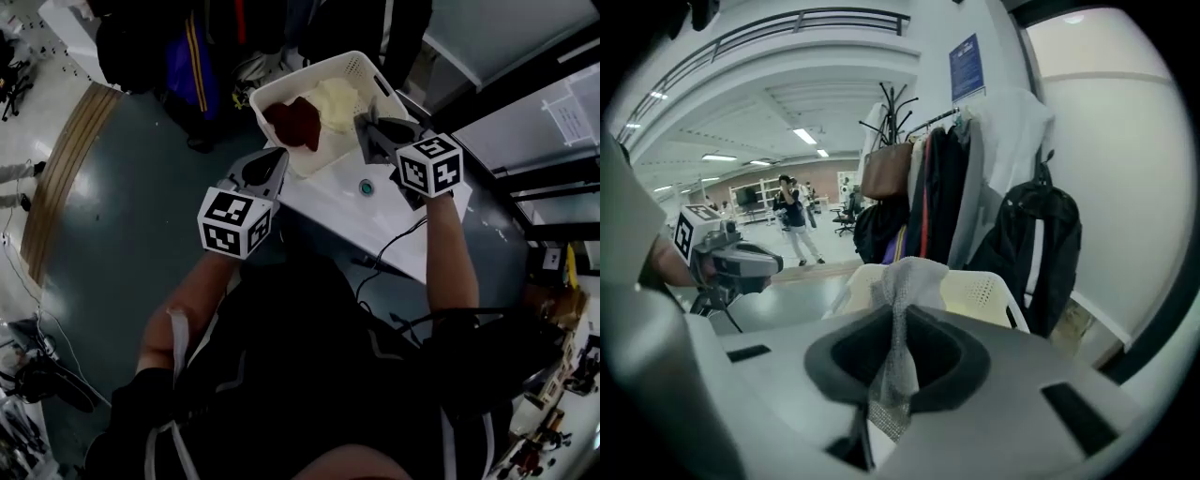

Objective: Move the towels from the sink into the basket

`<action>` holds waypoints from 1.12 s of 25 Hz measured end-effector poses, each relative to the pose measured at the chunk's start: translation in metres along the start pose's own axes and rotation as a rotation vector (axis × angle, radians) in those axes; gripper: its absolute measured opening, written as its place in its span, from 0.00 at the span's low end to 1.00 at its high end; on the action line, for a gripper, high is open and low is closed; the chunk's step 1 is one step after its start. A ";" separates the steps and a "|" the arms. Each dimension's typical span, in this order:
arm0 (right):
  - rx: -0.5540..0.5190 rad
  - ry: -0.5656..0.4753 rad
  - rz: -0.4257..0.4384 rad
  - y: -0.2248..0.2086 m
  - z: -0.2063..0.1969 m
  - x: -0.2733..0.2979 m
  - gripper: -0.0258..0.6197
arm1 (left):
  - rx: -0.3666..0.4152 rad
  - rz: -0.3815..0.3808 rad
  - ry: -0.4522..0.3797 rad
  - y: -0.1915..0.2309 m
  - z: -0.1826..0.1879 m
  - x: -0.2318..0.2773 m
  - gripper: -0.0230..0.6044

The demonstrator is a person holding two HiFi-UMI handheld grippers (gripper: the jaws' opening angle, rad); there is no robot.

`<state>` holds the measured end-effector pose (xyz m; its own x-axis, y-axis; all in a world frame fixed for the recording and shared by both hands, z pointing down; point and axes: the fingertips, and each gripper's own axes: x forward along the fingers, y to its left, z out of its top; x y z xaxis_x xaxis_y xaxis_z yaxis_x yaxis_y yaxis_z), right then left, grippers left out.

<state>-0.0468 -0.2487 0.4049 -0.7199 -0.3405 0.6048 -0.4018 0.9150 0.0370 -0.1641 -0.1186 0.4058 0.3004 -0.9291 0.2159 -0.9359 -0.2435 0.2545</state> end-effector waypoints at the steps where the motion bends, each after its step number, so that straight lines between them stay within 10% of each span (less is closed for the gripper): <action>1: -0.030 0.009 0.032 -0.002 0.004 0.009 0.12 | -0.004 0.015 0.001 0.004 0.002 0.002 0.05; 18: -0.572 0.339 0.702 0.006 -0.052 0.144 0.13 | -0.087 0.222 0.078 0.043 -0.011 0.064 0.05; 28: -0.841 0.574 0.884 0.018 -0.145 0.174 0.13 | -0.114 0.305 0.127 0.049 -0.034 0.049 0.05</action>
<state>-0.0971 -0.2602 0.6255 -0.1356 0.3766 0.9164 0.6851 0.7038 -0.1878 -0.1892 -0.1663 0.4613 0.0370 -0.9102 0.4124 -0.9619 0.0795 0.2617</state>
